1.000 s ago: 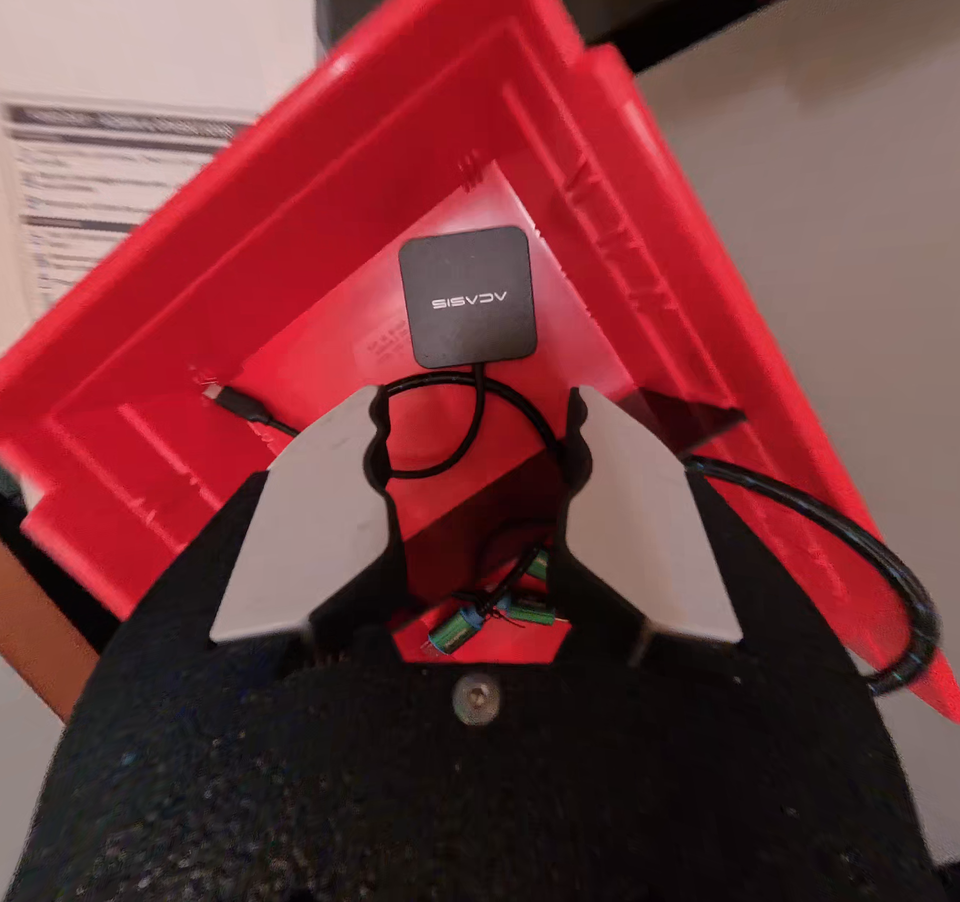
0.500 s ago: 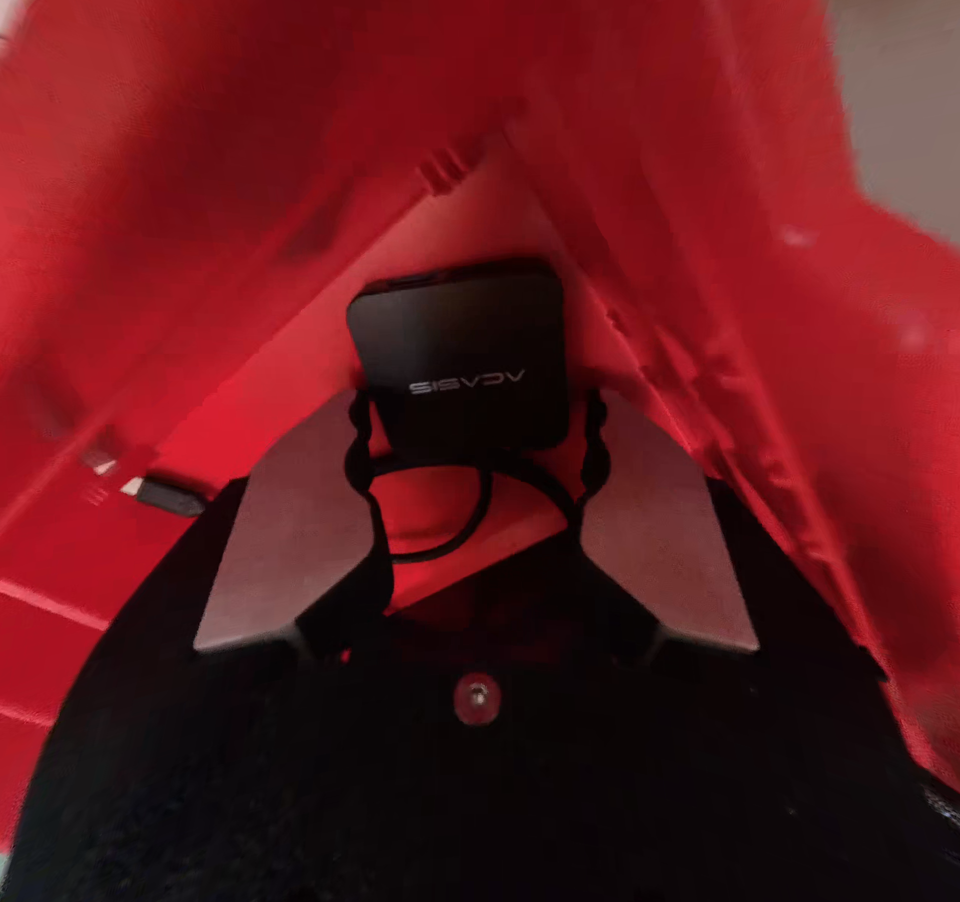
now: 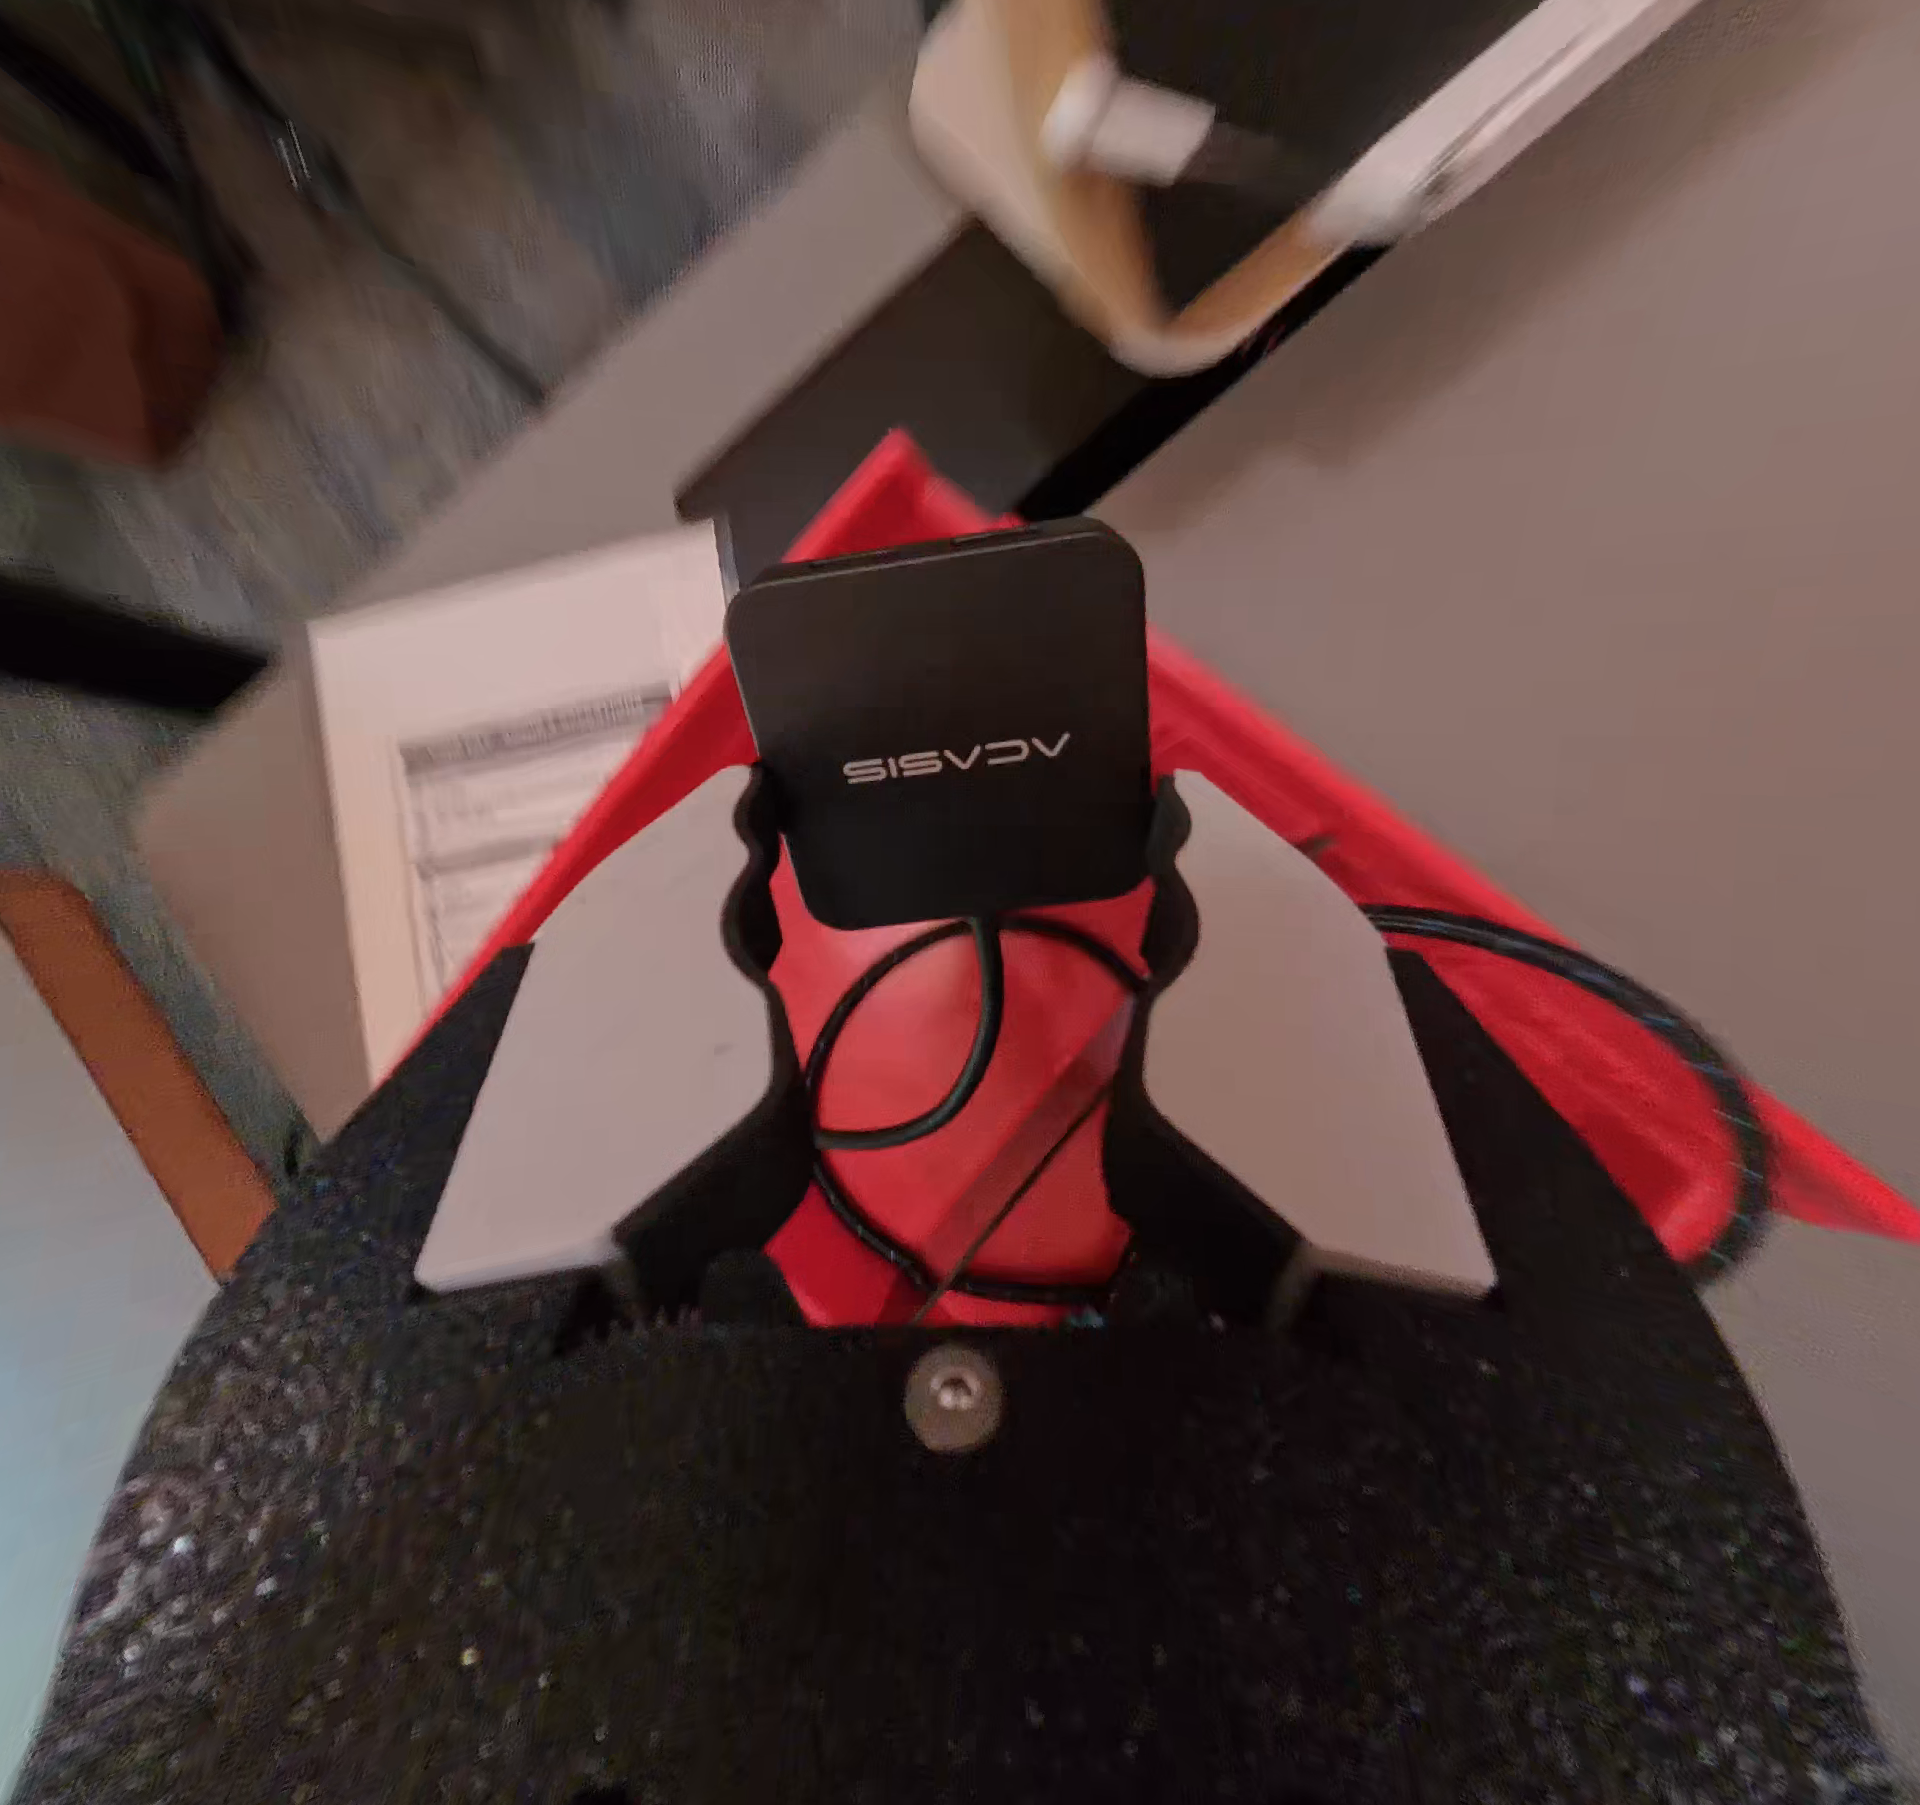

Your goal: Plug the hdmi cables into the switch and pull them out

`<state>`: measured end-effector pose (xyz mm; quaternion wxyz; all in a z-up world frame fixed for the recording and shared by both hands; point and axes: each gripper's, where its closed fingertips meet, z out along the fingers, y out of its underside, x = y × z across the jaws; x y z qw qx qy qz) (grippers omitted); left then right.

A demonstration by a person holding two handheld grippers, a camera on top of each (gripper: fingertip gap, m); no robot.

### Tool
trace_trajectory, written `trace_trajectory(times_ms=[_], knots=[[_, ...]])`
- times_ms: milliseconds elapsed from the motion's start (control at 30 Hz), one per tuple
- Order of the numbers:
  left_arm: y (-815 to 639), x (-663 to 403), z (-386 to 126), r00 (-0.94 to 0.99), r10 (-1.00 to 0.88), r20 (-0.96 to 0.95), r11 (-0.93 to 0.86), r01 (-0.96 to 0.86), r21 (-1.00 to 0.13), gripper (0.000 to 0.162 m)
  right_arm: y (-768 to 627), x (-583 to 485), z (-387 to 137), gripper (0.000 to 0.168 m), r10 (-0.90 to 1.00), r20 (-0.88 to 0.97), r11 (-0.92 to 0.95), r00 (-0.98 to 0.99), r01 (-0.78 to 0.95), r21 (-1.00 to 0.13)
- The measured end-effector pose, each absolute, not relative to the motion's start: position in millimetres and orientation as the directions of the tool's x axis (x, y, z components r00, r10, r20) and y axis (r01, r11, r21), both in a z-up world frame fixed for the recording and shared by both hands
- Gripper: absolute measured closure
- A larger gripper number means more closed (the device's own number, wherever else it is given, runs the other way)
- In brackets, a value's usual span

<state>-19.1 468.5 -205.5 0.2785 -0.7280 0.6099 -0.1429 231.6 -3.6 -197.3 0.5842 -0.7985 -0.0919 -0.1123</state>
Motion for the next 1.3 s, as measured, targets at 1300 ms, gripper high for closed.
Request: trace_trajectory(times_ms=[1300], knots=[[110,29,-56,-0.366,-0.834,0.413,-0.515,0.248,-0.82,0.094,110,15,-64,0.142,0.09,0.703,0.497,0.706,0.579,-0.646]])
